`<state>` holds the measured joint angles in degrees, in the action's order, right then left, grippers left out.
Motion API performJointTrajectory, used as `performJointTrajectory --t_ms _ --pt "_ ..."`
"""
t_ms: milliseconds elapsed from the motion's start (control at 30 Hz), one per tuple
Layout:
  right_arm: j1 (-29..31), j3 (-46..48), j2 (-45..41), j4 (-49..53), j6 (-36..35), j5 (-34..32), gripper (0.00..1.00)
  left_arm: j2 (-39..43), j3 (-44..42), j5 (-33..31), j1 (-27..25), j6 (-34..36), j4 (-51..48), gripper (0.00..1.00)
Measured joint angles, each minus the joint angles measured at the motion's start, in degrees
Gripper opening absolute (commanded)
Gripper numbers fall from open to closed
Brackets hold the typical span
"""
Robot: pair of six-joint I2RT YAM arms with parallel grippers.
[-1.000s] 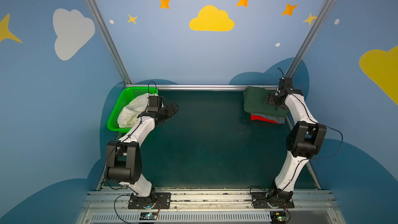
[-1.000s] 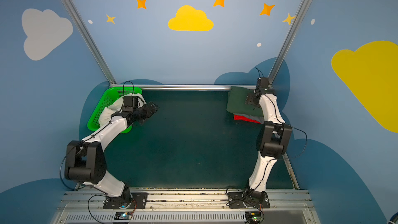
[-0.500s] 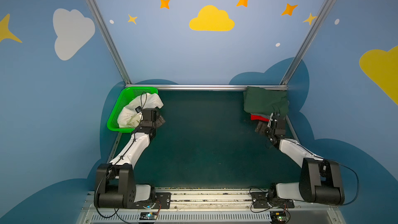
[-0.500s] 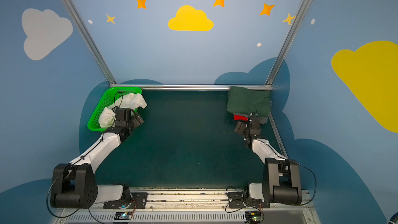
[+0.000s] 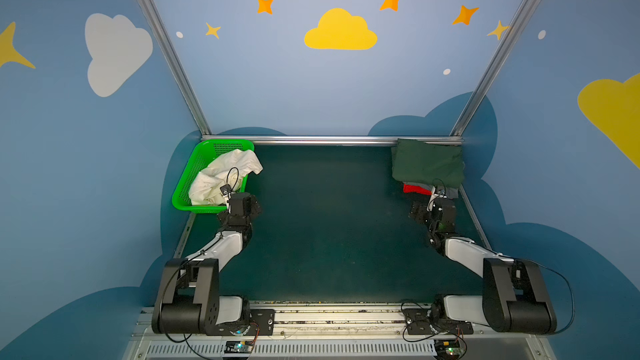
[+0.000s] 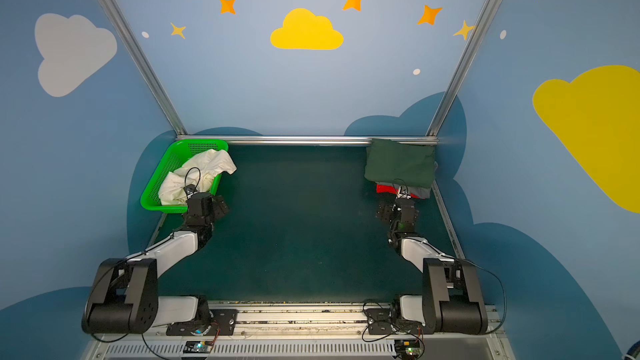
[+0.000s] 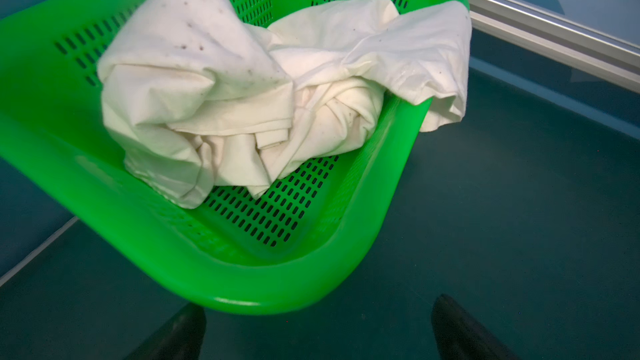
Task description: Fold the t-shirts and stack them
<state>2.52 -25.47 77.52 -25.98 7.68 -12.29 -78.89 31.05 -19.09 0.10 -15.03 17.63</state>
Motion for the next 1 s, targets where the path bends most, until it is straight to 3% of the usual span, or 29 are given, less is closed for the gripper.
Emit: performJointTrajectory --t_ms 133,367,1000 --pt "0.28 2.34 5.01 -9.86 -2.64 0.42 0.98 -3.02 -0.74 1.51 0.07 2.62 4.15 1.00" --pt "0.68 2.34 8.68 -15.47 -5.09 2.69 0.98 -7.32 -4.98 7.41 0.92 6.36 14.75 1.00" --pt "0.68 2.34 8.66 -17.97 -5.42 3.30 0.98 -7.52 -5.46 10.78 1.14 7.58 19.28 1.00"
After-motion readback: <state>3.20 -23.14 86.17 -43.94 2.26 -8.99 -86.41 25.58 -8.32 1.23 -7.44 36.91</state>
